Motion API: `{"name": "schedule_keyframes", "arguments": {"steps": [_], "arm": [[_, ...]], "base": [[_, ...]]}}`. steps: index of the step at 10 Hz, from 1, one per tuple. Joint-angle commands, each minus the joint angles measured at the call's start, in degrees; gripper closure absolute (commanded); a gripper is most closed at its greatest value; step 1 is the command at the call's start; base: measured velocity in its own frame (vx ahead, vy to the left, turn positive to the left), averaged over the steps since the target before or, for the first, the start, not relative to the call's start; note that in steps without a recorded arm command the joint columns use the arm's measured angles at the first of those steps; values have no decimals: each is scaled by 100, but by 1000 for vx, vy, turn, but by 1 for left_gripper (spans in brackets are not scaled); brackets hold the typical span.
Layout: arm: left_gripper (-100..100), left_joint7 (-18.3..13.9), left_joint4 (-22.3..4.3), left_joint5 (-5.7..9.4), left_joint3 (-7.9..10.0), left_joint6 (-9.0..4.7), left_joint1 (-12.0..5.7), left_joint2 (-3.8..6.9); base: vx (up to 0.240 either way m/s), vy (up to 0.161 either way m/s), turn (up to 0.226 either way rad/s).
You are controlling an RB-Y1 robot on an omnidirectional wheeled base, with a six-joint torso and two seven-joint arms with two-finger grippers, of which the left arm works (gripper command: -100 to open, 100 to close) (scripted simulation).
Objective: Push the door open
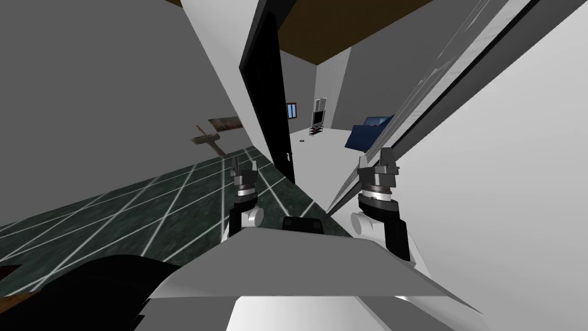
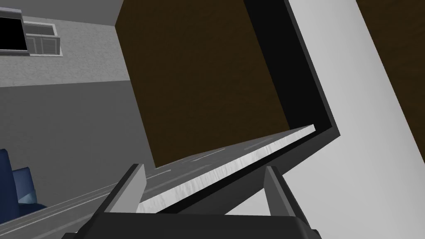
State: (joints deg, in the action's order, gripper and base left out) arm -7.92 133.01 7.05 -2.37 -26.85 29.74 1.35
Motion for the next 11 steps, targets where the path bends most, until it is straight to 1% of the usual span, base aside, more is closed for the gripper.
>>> {"name": "schedule_keyframes", "arguments": {"steps": [1, 2, 3, 4, 5, 6, 9, 11], "arm": [[-100, 25, -195, -13, 5, -36, -70, 39], [-100, 44, -342, -22, 9, -63, -123, 64], [-100, 53, -415, -27, 11, -76, -149, 77], [-100, 77, -606, -40, 17, -111, -218, 105], [-100, 91, -712, -47, 20, -131, -256, 120], [-100, 118, -927, -61, 25, -170, -333, 149], [-100, 169, -1324, -87, 36, -243, -476, 191], [-100, 205, -1609, -106, 44, -296, -578, 217]], "base": [[29, 44, -112], [87, 105, -168], [101, 111, -95], [98, 129, -121], [81, 132, -124], [81, 138, -143], [88, 115, -132], [68, 85, -115]]}}
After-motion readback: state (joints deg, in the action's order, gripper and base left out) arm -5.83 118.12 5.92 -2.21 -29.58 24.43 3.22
